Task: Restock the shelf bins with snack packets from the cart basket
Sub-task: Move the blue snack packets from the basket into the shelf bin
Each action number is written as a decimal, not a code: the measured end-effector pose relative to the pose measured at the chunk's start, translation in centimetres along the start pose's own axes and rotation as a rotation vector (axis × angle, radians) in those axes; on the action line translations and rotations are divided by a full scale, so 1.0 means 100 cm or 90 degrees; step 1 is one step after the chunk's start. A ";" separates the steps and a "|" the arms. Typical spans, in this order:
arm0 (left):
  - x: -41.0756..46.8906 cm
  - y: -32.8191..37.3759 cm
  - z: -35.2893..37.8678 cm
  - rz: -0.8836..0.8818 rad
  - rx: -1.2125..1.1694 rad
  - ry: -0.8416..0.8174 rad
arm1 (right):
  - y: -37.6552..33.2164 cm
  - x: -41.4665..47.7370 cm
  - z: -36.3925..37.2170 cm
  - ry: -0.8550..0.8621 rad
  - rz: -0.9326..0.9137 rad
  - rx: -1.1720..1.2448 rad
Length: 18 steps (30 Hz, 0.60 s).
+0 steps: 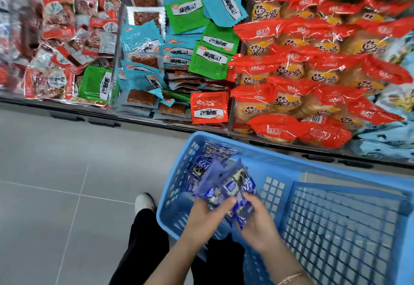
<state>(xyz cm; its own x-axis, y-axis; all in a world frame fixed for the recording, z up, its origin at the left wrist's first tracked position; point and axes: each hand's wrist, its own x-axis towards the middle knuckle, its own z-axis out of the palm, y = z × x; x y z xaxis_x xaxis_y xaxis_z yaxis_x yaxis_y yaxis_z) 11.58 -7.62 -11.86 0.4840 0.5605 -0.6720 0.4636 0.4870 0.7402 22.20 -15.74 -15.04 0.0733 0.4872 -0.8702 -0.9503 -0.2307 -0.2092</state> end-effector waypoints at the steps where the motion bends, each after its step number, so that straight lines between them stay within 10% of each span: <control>1: 0.002 0.003 0.001 0.004 -0.054 -0.001 | 0.003 0.001 0.011 -0.017 -0.022 -0.029; 8: 0.007 0.008 -0.053 0.046 -0.194 0.225 | 0.013 0.017 0.037 -0.074 -0.052 -0.230; 13: -0.009 -0.008 -0.105 0.025 -0.272 0.352 | 0.008 0.073 0.028 0.313 -0.021 -0.472; 18: -0.023 -0.030 -0.126 -0.005 -0.313 0.352 | 0.028 0.120 0.044 0.329 0.056 -0.263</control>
<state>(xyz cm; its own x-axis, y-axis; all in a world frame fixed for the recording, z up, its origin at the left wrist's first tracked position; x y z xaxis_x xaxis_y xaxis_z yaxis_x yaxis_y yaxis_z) -0.29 -1.89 -12.18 -0.0225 0.7483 -0.6629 0.0167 0.6633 0.7482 19.06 -6.84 -24.15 0.2337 0.0094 -0.9723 -0.7725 -0.6054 -0.1916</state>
